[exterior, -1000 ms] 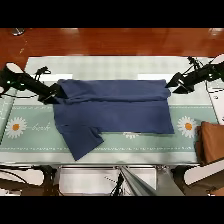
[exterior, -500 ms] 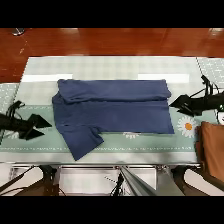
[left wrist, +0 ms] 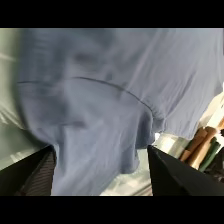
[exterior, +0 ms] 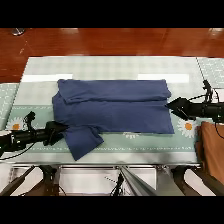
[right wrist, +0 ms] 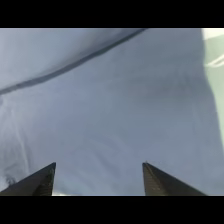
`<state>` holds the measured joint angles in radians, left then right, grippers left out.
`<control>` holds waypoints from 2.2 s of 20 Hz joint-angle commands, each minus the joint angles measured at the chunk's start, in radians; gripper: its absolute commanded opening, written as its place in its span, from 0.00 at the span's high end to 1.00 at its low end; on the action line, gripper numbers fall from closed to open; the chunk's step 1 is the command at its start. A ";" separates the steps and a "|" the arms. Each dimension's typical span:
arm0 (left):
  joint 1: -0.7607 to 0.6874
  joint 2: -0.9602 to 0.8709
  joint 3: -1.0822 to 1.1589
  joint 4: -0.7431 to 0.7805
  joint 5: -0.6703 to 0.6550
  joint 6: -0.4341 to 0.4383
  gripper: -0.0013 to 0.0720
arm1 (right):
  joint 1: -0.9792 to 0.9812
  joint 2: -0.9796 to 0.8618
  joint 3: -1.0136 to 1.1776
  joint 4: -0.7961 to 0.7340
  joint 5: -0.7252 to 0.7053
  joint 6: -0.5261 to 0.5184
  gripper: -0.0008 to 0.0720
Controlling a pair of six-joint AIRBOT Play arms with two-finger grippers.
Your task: Fold the shirts.
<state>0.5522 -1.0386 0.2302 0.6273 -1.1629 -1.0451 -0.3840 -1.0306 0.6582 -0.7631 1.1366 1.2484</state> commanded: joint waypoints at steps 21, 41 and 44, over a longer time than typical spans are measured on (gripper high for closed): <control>-0.135 0.005 0.013 -0.113 0.055 0.072 0.95 | 0.021 -0.169 -0.060 -0.149 -0.021 0.090 0.36; -0.279 -0.441 0.842 -0.112 0.069 -0.182 0.95 | 0.076 -0.438 0.504 -0.043 -0.104 0.048 0.96; -0.328 -0.606 1.004 -0.112 0.045 -0.246 0.95 | 0.089 -0.548 0.575 -0.026 -0.125 0.058 0.96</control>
<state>0.2729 -1.4982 1.0821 0.5148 -1.1027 -1.2179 -0.3073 -1.4841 1.1687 -0.8265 1.0420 1.3060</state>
